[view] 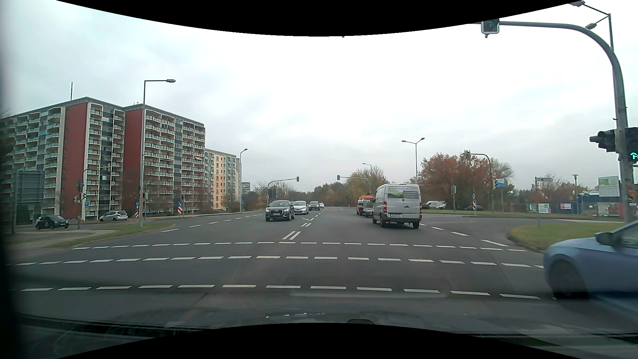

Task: Follow the waypoints while adhering to traffic rules and regulations

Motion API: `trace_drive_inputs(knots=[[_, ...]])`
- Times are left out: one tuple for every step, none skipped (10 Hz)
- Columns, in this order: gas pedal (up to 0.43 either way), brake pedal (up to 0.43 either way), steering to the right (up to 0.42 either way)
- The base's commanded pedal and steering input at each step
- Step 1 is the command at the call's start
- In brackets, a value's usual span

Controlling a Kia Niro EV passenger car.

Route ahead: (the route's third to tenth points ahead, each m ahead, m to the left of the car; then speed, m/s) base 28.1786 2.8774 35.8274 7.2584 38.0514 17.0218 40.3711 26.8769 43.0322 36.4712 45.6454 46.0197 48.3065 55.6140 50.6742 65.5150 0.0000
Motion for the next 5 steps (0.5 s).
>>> trace_drive_inputs(knots=[[0.000,0.421,-0.003],[0.000,0.415,-0.003],[0.000,0.421,-0.003],[0.000,0.415,-0.003],[0.000,0.421,-0.003]])
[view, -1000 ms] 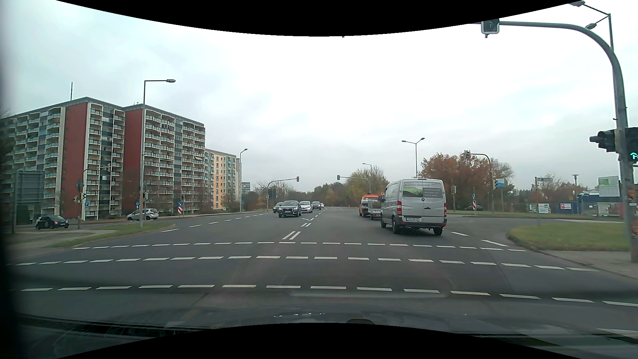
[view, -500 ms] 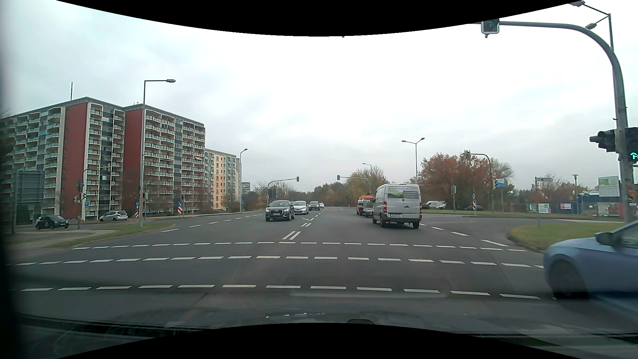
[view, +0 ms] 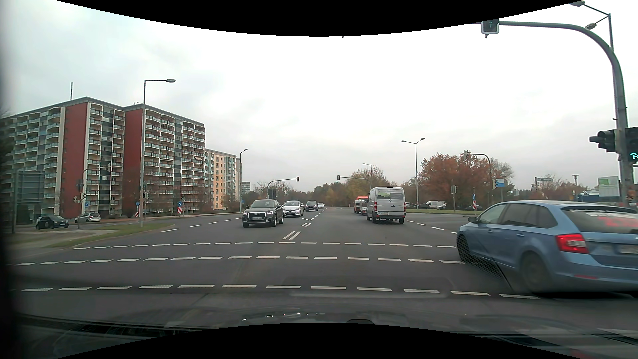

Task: Follow the waypoints while adhering to traffic rules and regulations

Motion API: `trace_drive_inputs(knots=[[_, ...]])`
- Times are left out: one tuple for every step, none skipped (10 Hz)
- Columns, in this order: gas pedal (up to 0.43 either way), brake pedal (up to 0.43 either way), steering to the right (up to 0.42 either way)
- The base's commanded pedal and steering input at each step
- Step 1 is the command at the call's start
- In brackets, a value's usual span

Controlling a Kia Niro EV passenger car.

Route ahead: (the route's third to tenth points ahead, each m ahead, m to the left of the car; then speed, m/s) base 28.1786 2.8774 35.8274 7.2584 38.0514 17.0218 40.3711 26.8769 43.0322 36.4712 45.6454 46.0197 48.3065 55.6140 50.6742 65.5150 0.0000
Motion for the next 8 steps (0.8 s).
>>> trace_drive_inputs(knots=[[0.000,0.421,-0.002],[0.000,0.421,-0.003],[0.000,0.421,-0.002],[0.000,0.421,-0.003],[0.000,0.421,-0.002],[0.000,0.421,-0.003],[0.000,0.415,-0.002],[0.000,0.421,-0.003]])
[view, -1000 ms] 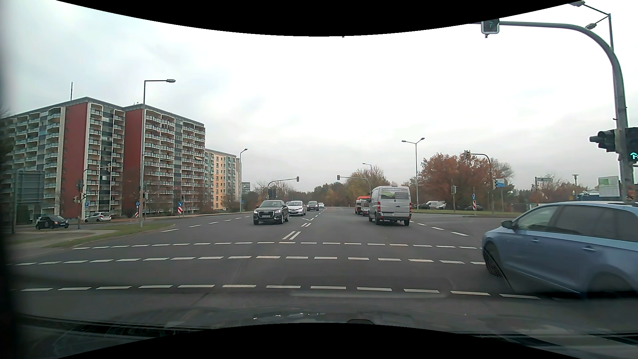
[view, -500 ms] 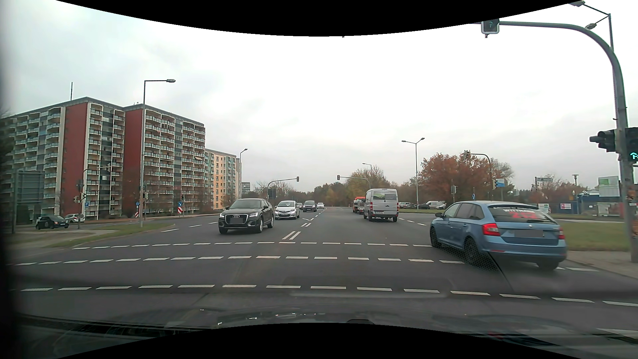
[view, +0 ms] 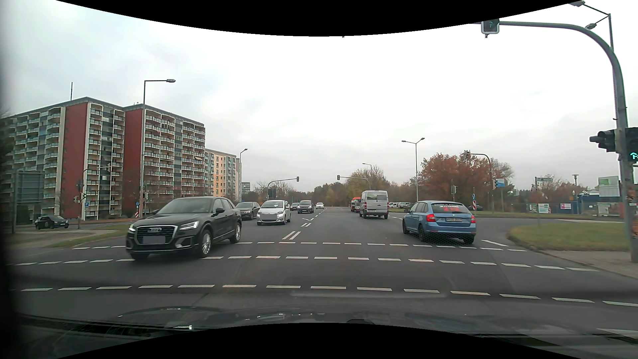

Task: Follow the waypoints while adhering to traffic rules and regulations

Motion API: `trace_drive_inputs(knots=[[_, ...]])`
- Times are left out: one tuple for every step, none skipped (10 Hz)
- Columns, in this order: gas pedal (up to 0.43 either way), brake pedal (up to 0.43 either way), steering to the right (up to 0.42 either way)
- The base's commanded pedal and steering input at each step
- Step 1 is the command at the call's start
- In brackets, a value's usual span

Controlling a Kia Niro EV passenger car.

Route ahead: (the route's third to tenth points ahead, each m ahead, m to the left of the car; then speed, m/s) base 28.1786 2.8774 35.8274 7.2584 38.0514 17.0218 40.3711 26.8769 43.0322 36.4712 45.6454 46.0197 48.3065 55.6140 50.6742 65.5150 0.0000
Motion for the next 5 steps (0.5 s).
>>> trace_drive_inputs(knots=[[0.000,0.421,-0.002],[0.000,0.421,-0.002],[0.000,0.421,-0.003],[0.000,0.421,-0.003],[0.000,0.421,-0.003]])
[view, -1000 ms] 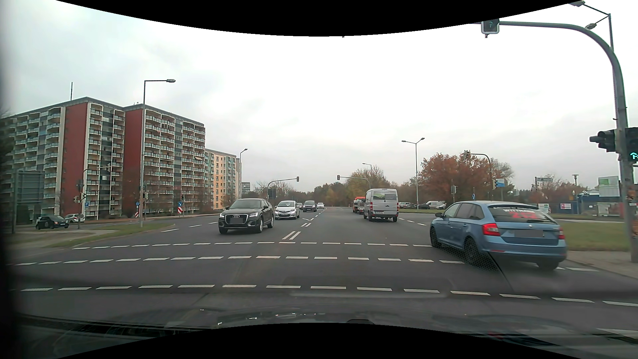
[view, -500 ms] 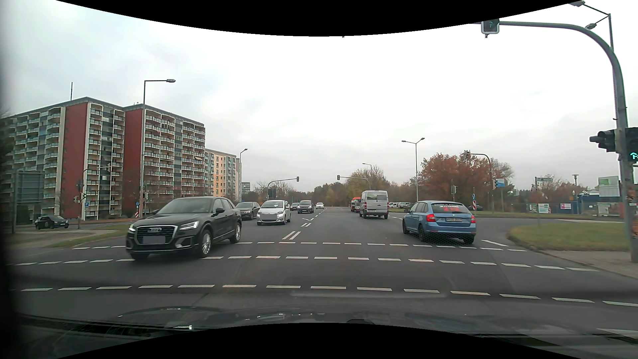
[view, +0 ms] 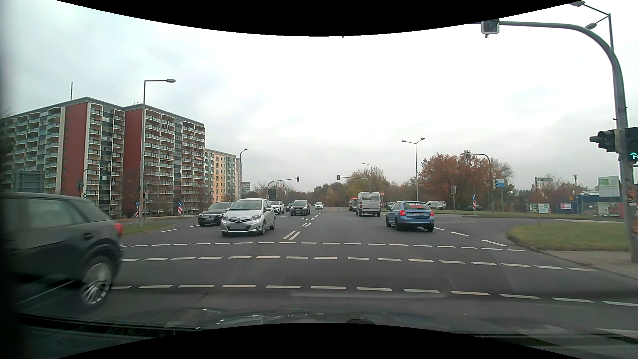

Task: Follow the waypoints while adhering to traffic rules and regulations

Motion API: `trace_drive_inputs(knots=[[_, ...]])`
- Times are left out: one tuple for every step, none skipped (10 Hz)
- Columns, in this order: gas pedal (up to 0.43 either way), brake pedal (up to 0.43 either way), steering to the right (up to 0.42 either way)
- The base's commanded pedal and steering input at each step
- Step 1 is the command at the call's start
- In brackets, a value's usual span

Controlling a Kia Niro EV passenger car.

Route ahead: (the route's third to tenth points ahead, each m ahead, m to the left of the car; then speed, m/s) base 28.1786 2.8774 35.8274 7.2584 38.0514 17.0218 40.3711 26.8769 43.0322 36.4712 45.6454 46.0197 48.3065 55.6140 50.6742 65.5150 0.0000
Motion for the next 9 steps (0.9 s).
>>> trace_drive_inputs(knots=[[0.000,0.415,-0.003],[0.000,0.421,-0.002],[0.000,0.421,-0.003],[0.000,0.421,-0.002],[0.000,0.421,-0.003],[0.000,0.421,-0.003],[0.000,0.421,-0.003],[0.000,0.415,-0.003],[0.000,0.415,-0.003]])
